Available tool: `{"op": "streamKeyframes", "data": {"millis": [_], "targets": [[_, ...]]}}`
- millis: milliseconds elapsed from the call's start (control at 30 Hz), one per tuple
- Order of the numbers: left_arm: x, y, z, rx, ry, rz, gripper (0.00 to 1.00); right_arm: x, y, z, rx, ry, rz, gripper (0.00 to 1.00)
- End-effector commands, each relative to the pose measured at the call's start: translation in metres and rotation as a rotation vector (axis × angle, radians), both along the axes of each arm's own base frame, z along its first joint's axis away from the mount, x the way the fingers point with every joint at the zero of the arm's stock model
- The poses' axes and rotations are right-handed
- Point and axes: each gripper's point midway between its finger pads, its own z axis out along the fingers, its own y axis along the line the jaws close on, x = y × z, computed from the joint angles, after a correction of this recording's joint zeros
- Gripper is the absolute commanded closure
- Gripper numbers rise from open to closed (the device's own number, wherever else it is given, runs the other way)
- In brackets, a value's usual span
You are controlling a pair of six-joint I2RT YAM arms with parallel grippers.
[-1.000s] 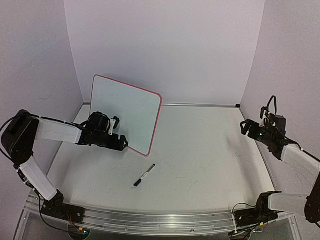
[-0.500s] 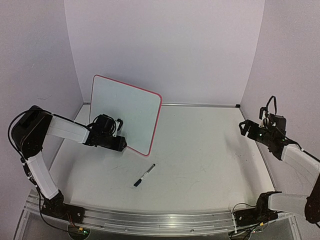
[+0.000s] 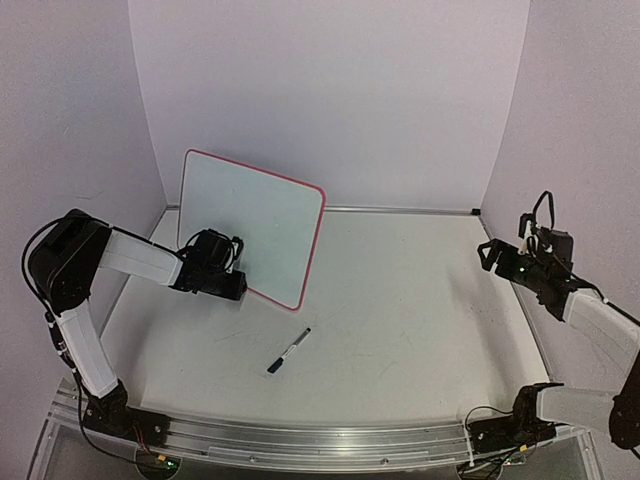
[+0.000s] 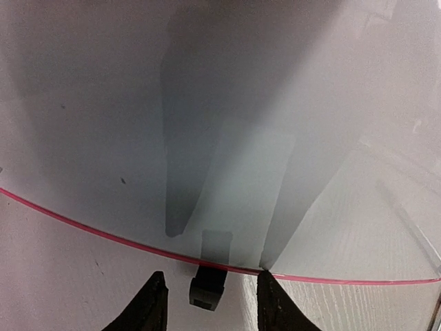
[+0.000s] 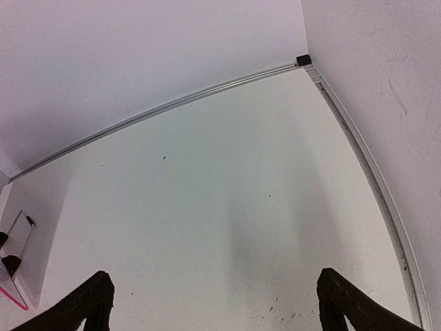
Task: Write a sentence on the whiteboard
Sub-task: Move the whiteboard stand to the center of the board.
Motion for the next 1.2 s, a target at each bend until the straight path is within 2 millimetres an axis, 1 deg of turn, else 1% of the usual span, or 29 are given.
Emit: {"op": "streamKeyframes", "data": {"millis": [0, 67, 300, 500, 600, 667, 733, 900, 1100, 1167], "targets": [[0.018, -0.009, 0.011, -0.023, -0.073, -0.017, 0.64, 0.005, 0.002, 0.024, -0.001, -0.058, 0.013, 0.02], [0.018, -0.010, 0.007, -0.012, -0.063, -0.027, 0.69, 0.005, 0.002, 0.024, -0.001, -0.058, 0.014, 0.02], [0.017, -0.011, -0.002, -0.004, -0.052, -0.036, 0.74, 0.001, 0.001, 0.026, -0.007, -0.063, 0.010, 0.02], [0.012, -0.017, -0.012, -0.042, -0.021, -0.040, 0.90, 0.001, 0.001, 0.026, -0.008, -0.061, 0.007, 0.02], [0.009, -0.027, -0.010, -0.087, -0.020, -0.024, 0.96, 0.000, 0.000, 0.024, -0.010, -0.058, 0.003, 0.02], [0.006, -0.039, -0.007, -0.108, -0.026, -0.029, 0.99, 0.000, -0.001, 0.023, -0.010, -0.055, 0.000, 0.02], [0.003, -0.054, -0.004, -0.121, -0.033, -0.020, 1.00, -0.001, -0.001, 0.021, -0.011, -0.052, -0.004, 0.02], [0.000, -0.091, -0.001, -0.167, -0.026, 0.103, 1.00, -0.002, -0.003, 0.017, -0.014, -0.044, -0.011, 0.02], [-0.010, -0.159, 0.011, -0.236, -0.042, 0.156, 1.00, -0.004, 0.002, 0.009, 0.012, -0.030, 0.005, 0.02], [-0.015, -0.187, 0.016, -0.272, -0.041, 0.148, 1.00, -0.005, 0.004, 0.006, 0.023, -0.027, 0.015, 0.02]]}}
